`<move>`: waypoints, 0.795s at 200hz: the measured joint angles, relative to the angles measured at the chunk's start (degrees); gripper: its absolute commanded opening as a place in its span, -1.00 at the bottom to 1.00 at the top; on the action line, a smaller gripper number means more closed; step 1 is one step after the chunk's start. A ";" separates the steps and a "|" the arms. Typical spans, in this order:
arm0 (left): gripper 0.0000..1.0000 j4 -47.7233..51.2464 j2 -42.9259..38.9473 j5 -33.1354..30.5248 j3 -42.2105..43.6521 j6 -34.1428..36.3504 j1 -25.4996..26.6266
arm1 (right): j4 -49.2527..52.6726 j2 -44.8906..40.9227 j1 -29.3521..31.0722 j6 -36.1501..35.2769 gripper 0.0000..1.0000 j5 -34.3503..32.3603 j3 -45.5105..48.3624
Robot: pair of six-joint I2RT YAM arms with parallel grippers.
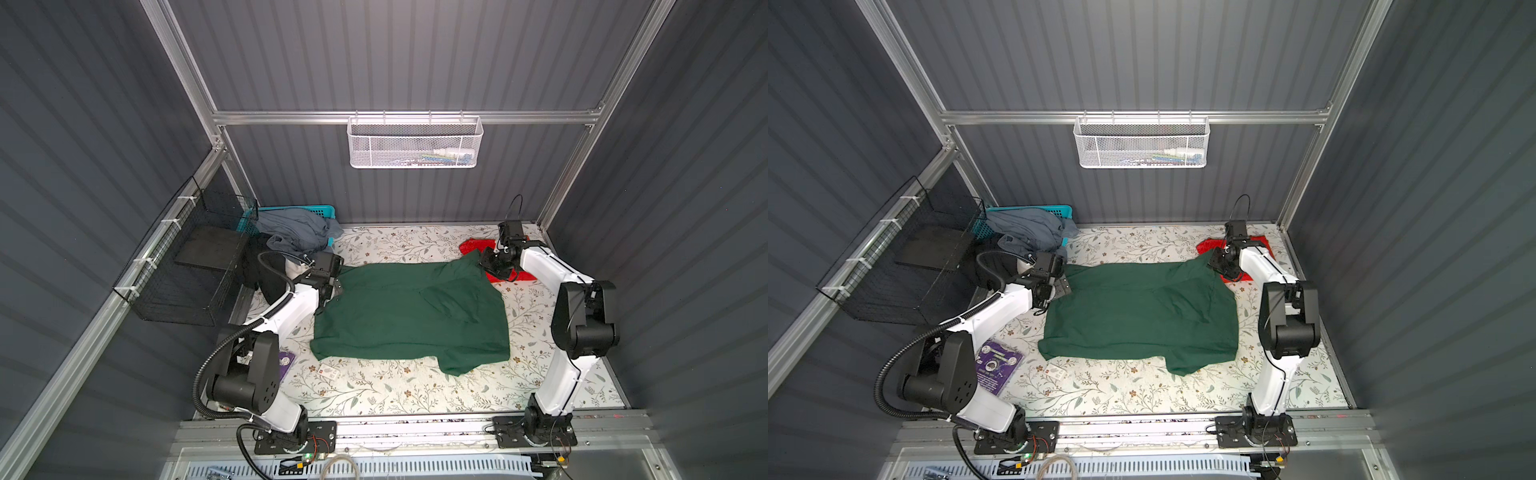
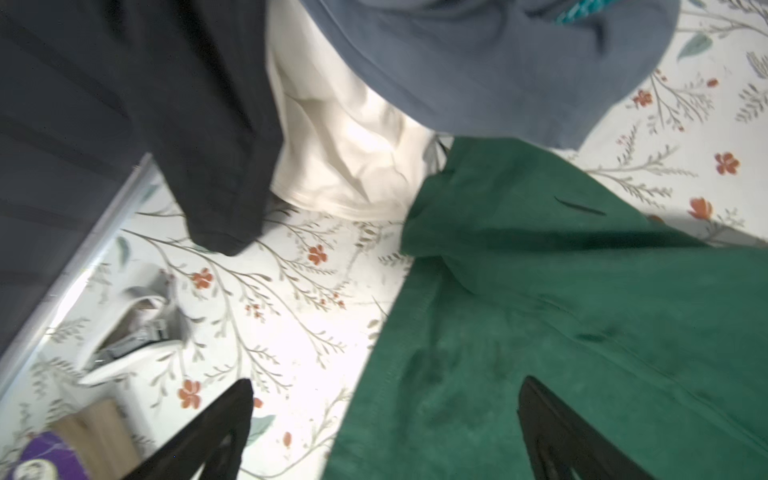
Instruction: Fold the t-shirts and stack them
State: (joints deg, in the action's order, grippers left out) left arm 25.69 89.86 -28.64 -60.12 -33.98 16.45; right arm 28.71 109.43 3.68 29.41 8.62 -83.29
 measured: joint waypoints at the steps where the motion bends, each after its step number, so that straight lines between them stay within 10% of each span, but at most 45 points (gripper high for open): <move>1: 1.00 0.00 0.13 0.39 0.00 -0.07 0.00 | -0.04 0.17 0.00 -0.04 0.01 0.00 -0.15; 73: 0.99 -0.44 0.66 4.55 0.00 -0.26 0.00 | -0.81 5.86 0.00 -1.27 -0.22 0.90 -2.34; 135: 0.99 -0.39 0.15 4.35 0.00 0.13 0.00 | -1.33 8.35 0.00 -1.81 -1.00 -0.07 -4.96; 159: 0.99 -0.35 0.15 4.02 0.00 0.35 0.00 | -1.97 8.35 0.00 -1.81 -1.00 -1.16 -5.57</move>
State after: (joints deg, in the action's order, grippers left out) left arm 25.34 90.02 -24.62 -60.12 -33.63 16.45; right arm 26.74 117.78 3.68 27.59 7.46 -88.86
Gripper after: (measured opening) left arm 0.997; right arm 0.053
